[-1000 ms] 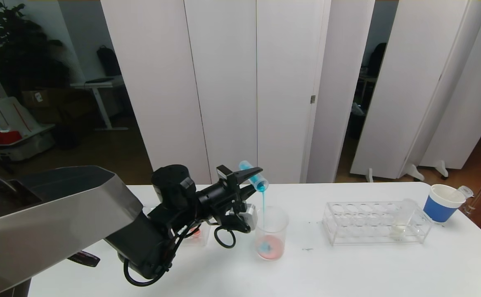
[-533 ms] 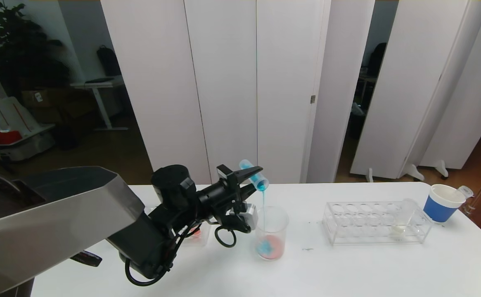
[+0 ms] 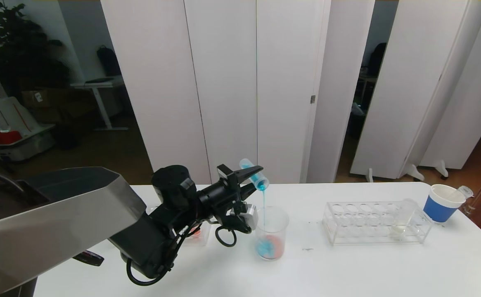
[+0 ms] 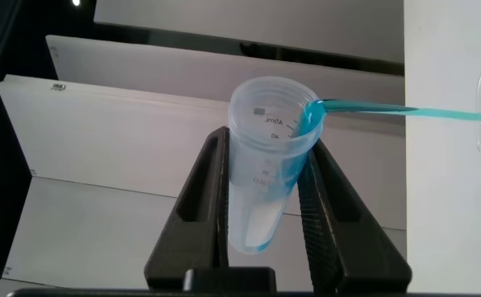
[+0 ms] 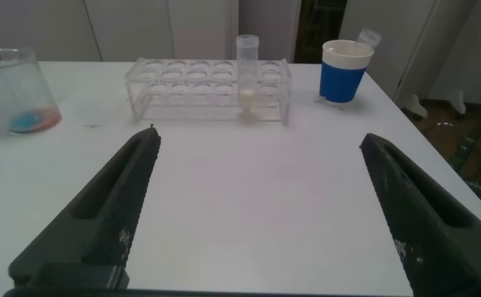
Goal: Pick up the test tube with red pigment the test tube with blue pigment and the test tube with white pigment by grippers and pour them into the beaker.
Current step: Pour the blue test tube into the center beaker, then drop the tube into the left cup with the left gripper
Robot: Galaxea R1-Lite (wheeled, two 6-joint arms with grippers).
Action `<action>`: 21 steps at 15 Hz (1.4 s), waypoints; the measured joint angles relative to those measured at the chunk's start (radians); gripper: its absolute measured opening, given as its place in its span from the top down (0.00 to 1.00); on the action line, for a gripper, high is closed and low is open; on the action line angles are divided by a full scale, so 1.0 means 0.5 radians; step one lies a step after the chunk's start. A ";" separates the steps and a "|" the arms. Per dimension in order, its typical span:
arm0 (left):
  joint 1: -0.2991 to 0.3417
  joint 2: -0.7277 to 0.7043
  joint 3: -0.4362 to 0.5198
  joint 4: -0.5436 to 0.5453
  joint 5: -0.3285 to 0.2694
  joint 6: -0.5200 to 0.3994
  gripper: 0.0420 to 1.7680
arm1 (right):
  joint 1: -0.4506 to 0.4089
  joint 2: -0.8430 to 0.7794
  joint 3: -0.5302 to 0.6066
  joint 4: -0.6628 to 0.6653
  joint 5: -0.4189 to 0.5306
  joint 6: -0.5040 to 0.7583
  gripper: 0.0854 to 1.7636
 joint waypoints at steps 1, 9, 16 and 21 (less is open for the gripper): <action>0.000 0.000 0.001 -0.005 0.000 0.005 0.69 | 0.000 0.000 0.000 0.000 0.000 0.000 0.01; -0.001 0.006 -0.005 -0.024 0.000 0.063 0.69 | 0.000 -0.001 0.000 0.000 0.000 -0.001 0.01; 0.001 0.008 0.000 -0.020 -0.012 0.066 0.69 | 0.000 0.000 0.000 0.000 0.000 0.000 0.01; 0.004 0.004 -0.006 -0.021 -0.015 0.081 0.69 | 0.000 0.000 0.000 0.000 0.000 0.000 0.01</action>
